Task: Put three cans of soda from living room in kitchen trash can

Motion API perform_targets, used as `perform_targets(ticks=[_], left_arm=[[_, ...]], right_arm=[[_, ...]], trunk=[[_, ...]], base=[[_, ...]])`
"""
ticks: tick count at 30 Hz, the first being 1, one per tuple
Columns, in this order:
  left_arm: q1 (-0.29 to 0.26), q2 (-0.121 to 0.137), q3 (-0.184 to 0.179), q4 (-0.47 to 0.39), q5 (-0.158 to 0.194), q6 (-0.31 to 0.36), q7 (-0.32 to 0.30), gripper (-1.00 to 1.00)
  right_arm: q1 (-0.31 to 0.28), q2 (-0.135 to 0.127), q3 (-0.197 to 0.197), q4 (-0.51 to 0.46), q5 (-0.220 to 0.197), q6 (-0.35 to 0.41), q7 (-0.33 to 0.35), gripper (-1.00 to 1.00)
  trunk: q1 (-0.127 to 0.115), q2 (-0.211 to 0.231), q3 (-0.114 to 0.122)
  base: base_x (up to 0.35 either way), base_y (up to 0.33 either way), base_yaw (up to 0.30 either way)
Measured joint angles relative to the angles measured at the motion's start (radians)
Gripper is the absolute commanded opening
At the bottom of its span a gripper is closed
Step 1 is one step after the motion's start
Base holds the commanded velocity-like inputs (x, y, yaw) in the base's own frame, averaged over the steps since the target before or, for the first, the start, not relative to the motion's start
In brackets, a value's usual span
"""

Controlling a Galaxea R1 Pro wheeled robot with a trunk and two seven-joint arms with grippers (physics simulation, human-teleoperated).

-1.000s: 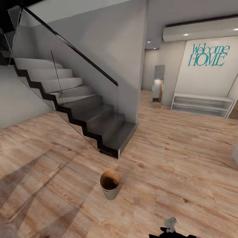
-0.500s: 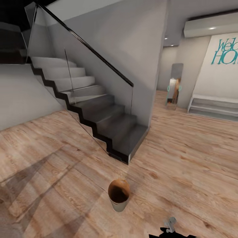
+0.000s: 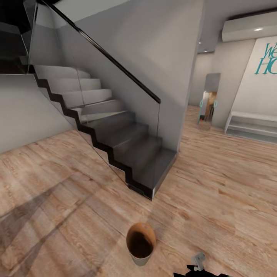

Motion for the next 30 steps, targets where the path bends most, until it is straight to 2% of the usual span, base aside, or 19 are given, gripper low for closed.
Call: perform_targets(ticks=[16, 24, 30], left_arm=[[0.000, 0.000, 0.001, 0.000, 0.000, 0.000, 0.000, 1.00], [0.000, 0.000, 0.002, 0.000, 0.000, 0.000, 0.000, 1.00], [0.000, 0.000, 0.002, 0.000, 0.000, -0.001, 0.000, 1.00]], right_arm=[[0.001, 0.001, 0.002, 0.003, 0.002, 0.000, -0.006, 1.00], [0.000, 0.001, 0.002, 0.003, 0.003, 0.000, -0.006, 1.00], [0.001, 0.002, 0.002, 0.003, 0.003, 0.000, -0.007, 1.00]], trunk=[[0.000, 0.000, 0.000], [0.000, 0.000, 0.000], [0.000, 0.000, 0.000]], base=[[0.346, 0.001, 0.000], [0.336, 0.103, 0.000], [0.047, 0.017, 0.000]])
